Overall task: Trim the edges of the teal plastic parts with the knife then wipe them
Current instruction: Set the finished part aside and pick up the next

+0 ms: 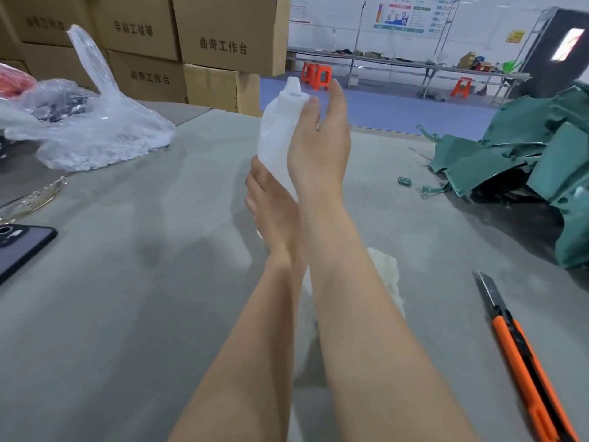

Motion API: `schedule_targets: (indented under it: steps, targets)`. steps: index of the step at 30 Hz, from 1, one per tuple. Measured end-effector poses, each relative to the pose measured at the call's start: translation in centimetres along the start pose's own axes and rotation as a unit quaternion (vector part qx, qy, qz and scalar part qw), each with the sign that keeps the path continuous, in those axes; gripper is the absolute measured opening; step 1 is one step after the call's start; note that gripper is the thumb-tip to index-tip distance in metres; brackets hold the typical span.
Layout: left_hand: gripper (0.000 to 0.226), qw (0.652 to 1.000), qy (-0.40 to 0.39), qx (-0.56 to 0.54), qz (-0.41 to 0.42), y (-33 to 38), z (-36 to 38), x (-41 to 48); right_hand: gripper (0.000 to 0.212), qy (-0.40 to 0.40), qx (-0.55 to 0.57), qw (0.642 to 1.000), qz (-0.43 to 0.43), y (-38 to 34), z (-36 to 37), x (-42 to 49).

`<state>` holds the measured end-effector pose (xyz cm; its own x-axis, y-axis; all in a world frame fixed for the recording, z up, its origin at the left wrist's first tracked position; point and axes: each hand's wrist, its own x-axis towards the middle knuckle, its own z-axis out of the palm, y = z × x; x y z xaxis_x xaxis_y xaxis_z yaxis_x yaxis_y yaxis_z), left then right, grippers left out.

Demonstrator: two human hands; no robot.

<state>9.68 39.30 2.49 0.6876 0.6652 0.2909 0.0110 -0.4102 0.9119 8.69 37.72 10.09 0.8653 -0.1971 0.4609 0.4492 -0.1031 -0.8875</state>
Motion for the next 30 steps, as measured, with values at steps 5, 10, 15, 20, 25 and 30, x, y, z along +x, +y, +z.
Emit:
schedule_targets:
  steps: [5,10,15,20,25,30]
  targets:
    - [0.081,1.0,-0.025,-0.005,0.006,0.1,-0.7,-0.4,0.041,-0.09,-0.162,0.981,-0.05,0.7,0.3,3.0]
    - [0.074,0.999,-0.023,0.023,0.009,-0.4,-0.4,0.0,0.033,-0.058,-0.147,0.986,-0.044,0.7,0.5,3.5]
    - [0.066,0.998,-0.014,-0.05,0.023,-0.9,-0.8,0.4,0.035,-0.033,-0.142,0.988,-0.059,1.2,0.5,1.4]
    - [0.096,0.999,-0.035,-0.035,0.022,-1.8,-1.6,2.0,0.046,-0.04,-0.127,0.991,0.009,4.6,-4.5,-1.2]
    - [0.08,0.987,0.076,-0.049,0.136,2.3,1.0,-4.5,0.037,0.031,-0.15,0.983,0.1,6.4,-12.6,-0.7]
    - [0.029,0.925,-0.275,-0.2,0.167,9.5,7.2,-13.1,0.039,0.163,-0.11,0.967,0.162,6.6,-22.5,-0.1]
